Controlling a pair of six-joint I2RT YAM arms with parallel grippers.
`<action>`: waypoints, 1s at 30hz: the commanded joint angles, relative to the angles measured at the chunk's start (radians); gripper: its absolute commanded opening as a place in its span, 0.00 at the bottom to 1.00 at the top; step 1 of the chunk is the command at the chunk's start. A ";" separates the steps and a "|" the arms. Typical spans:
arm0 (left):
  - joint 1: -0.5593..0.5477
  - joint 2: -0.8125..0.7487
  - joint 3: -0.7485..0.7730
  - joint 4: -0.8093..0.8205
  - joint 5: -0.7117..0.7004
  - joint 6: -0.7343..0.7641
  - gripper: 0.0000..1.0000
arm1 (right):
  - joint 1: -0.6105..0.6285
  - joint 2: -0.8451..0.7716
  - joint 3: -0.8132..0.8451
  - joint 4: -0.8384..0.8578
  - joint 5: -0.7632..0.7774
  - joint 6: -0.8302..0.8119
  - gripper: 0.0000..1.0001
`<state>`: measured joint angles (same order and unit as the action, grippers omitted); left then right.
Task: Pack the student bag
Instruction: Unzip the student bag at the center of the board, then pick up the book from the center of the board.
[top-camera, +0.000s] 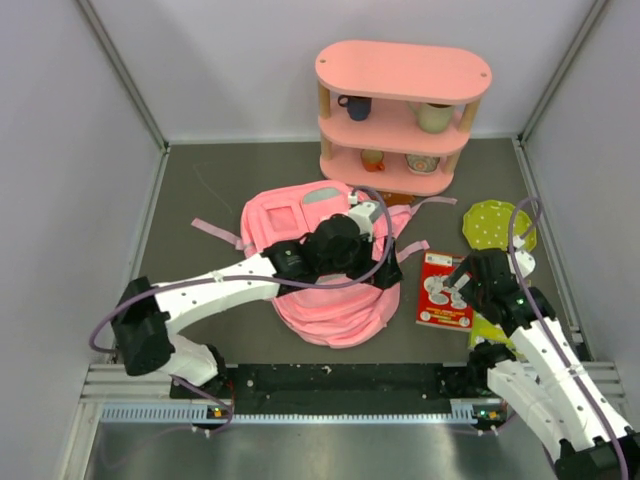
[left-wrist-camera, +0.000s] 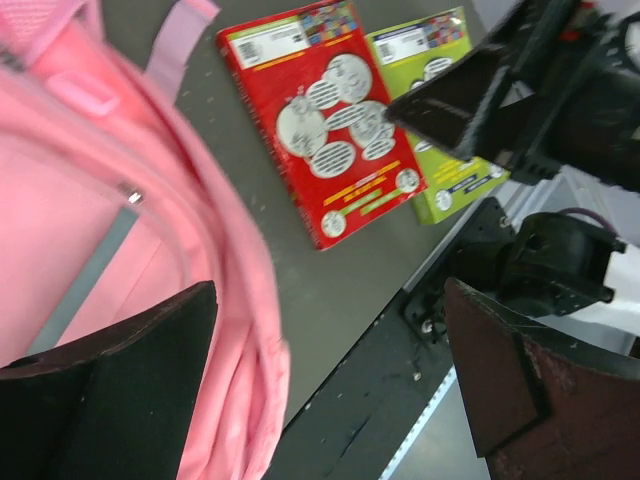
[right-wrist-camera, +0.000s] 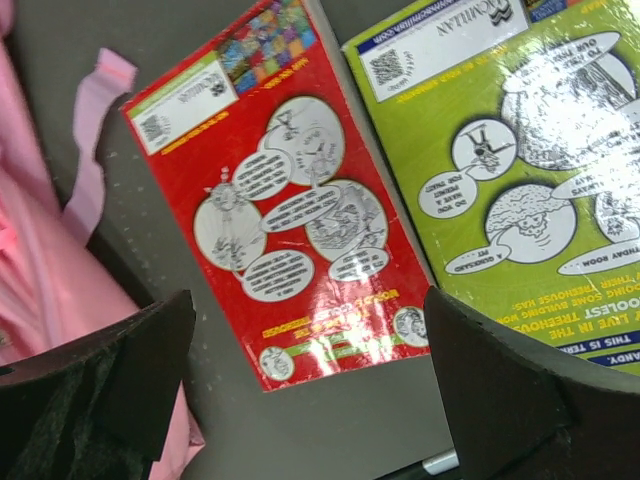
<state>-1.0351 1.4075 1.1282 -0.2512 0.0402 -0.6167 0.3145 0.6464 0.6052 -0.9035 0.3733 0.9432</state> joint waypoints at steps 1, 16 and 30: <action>-0.013 0.093 0.091 0.153 0.087 -0.034 0.99 | -0.116 0.056 -0.042 0.103 -0.077 -0.069 0.95; -0.014 0.402 0.179 0.237 0.150 -0.106 0.98 | -0.224 0.236 -0.192 0.383 -0.232 -0.159 0.95; -0.014 0.525 0.225 0.242 0.153 -0.141 0.96 | -0.223 0.233 -0.257 0.469 -0.421 -0.187 0.77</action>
<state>-1.0435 1.9167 1.3170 -0.0532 0.1795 -0.7387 0.0952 0.8684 0.3737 -0.4511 0.0490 0.7525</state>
